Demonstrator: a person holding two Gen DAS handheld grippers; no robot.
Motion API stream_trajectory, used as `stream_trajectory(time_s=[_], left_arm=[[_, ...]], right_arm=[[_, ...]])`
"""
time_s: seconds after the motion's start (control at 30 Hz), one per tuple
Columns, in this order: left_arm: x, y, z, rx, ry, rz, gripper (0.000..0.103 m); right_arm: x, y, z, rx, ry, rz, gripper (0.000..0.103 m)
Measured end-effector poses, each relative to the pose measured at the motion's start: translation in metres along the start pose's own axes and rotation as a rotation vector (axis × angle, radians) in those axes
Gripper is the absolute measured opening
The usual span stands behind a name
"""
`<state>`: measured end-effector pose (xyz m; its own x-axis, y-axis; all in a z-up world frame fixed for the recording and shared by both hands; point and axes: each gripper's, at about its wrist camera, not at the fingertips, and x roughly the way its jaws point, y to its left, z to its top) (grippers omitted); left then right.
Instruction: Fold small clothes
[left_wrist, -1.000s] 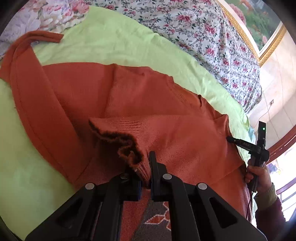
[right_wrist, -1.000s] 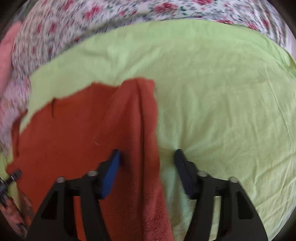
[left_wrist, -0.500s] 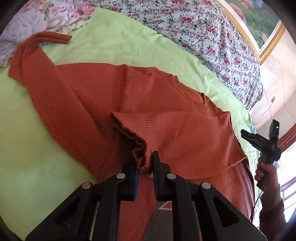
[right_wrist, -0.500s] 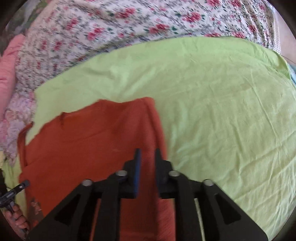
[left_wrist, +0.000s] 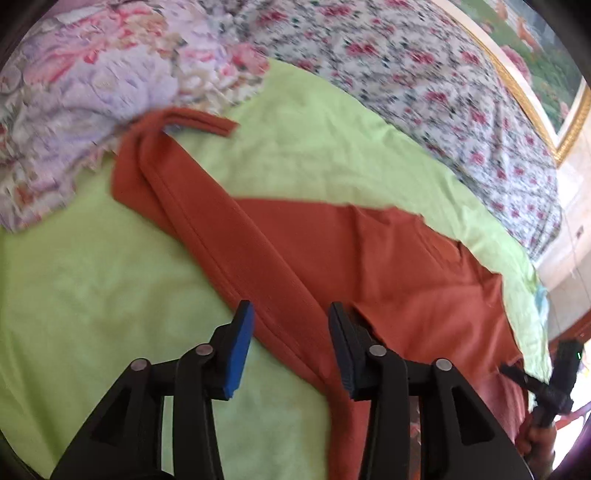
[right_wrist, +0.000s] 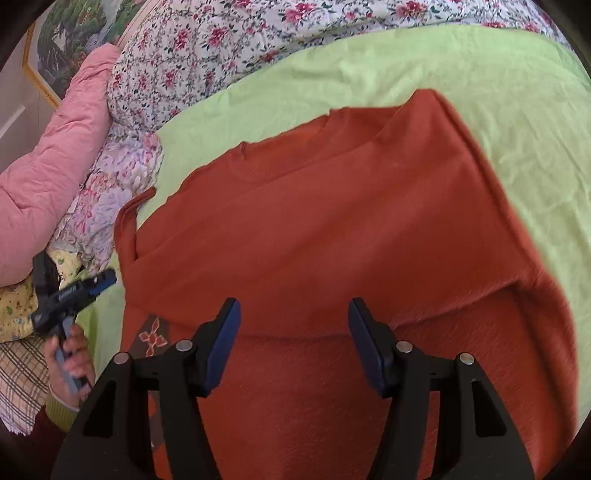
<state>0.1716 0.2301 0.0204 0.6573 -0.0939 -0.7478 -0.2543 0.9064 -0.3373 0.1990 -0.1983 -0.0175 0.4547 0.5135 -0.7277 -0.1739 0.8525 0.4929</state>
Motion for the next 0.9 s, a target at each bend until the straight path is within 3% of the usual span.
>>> stream_trajectory(time_s=[0.2, 0.3, 0.47, 0.53, 0.57, 0.6, 0.63, 0.73, 0.9], left_arm=[[0.027, 0.034, 0.065, -0.023, -0.016, 0.125, 0.060], [0.056, 0.053, 0.097, -0.032, 0.002, 0.230, 0.066], [0.096, 0.077, 0.129, -0.086, 0.042, 0.267, 0.066], [0.104, 0.079, 0.136, -0.076, 0.035, 0.275, 0.059], [0.108, 0.079, 0.141, -0.068, 0.029, 0.274, 0.048], [0.112, 0.079, 0.143, -0.064, 0.036, 0.272, 0.017], [0.114, 0.081, 0.145, -0.064, 0.041, 0.267, 0.002], [0.105, 0.072, 0.141, -0.038, 0.022, 0.245, 0.000], [0.053, 0.004, 0.112, 0.094, -0.067, 0.083, 0.000]], right_arm=[[0.003, 0.012, -0.016, 0.001, 0.030, 0.025, 0.062], [0.005, 0.019, -0.020, -0.002, 0.052, 0.050, 0.062], [0.009, 0.029, -0.027, -0.009, 0.080, 0.075, 0.062], [0.010, 0.032, -0.029, -0.013, 0.093, 0.079, 0.062], [0.011, 0.033, -0.030, -0.014, 0.100, 0.081, 0.062], [0.012, 0.034, -0.031, -0.013, 0.104, 0.082, 0.062], [0.013, 0.034, -0.032, -0.011, 0.107, 0.083, 0.062], [0.012, 0.033, -0.036, -0.005, 0.105, 0.081, 0.062], [0.008, 0.030, -0.037, 0.014, 0.085, 0.093, 0.062]])
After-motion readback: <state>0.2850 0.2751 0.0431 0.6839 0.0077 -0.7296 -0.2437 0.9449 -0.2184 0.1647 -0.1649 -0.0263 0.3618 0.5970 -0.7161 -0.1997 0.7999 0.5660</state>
